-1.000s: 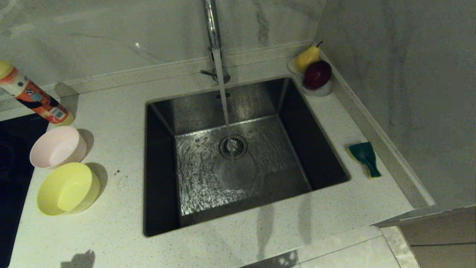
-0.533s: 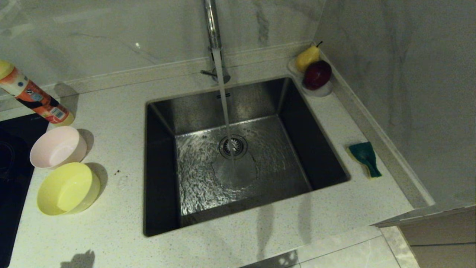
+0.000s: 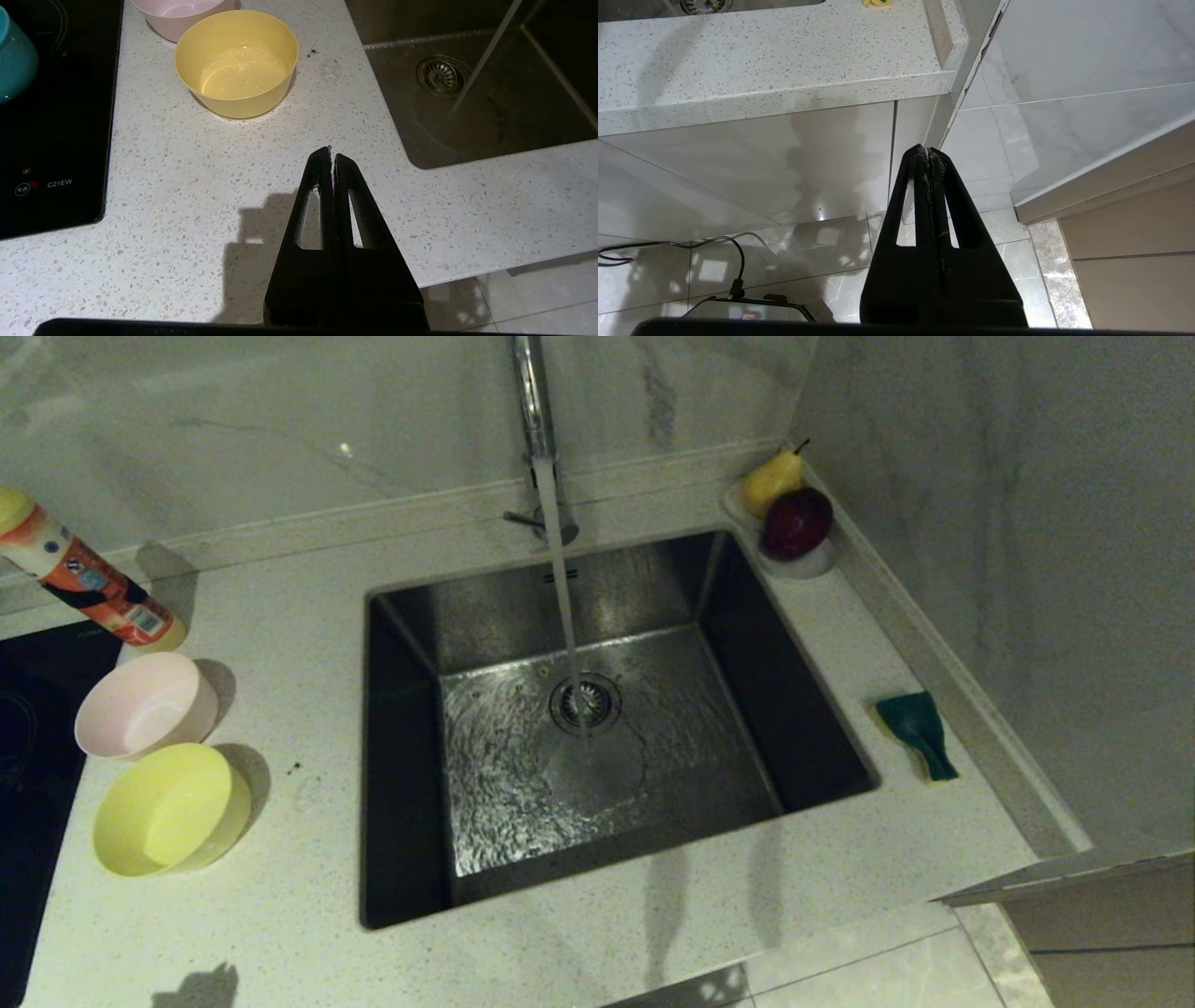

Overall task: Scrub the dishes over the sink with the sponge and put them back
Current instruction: Turn off the faucet

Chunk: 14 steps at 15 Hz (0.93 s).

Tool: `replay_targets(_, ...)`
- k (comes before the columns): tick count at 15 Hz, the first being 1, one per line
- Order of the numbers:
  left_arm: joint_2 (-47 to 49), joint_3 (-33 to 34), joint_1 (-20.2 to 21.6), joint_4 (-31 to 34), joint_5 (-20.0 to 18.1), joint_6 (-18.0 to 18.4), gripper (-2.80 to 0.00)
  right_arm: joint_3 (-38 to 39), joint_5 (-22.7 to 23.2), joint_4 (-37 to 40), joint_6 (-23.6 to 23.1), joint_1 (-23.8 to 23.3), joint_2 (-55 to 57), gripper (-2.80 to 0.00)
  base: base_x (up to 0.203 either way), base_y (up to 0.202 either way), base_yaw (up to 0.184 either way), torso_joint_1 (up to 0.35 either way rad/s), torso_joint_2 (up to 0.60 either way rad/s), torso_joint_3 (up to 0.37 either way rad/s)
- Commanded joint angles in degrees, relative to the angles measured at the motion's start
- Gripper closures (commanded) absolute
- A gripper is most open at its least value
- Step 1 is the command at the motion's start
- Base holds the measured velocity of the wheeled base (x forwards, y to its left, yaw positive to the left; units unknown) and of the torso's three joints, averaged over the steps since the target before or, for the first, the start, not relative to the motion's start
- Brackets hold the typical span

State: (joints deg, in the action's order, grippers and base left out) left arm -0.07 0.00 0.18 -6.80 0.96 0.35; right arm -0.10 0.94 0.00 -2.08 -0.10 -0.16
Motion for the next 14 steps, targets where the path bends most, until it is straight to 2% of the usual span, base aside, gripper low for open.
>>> replay_targets(1, 0.1, 2.3, 0.1, -0.1, 0.0, 0.0, 0.0, 0.0, 0.0, 0.0, 0.0, 0.0, 0.2, 0.0, 0.0, 0.0, 0.0, 0.0, 0.0, 0.0)
replay_targets(14, 0.1, 2.3, 0.1, 0.2, 0.0, 1.0, 0.0, 0.0, 0.0, 0.0, 0.0, 0.0, 0.2, 0.0, 0.0, 0.0, 0.0, 0.0, 0.0, 0.0)
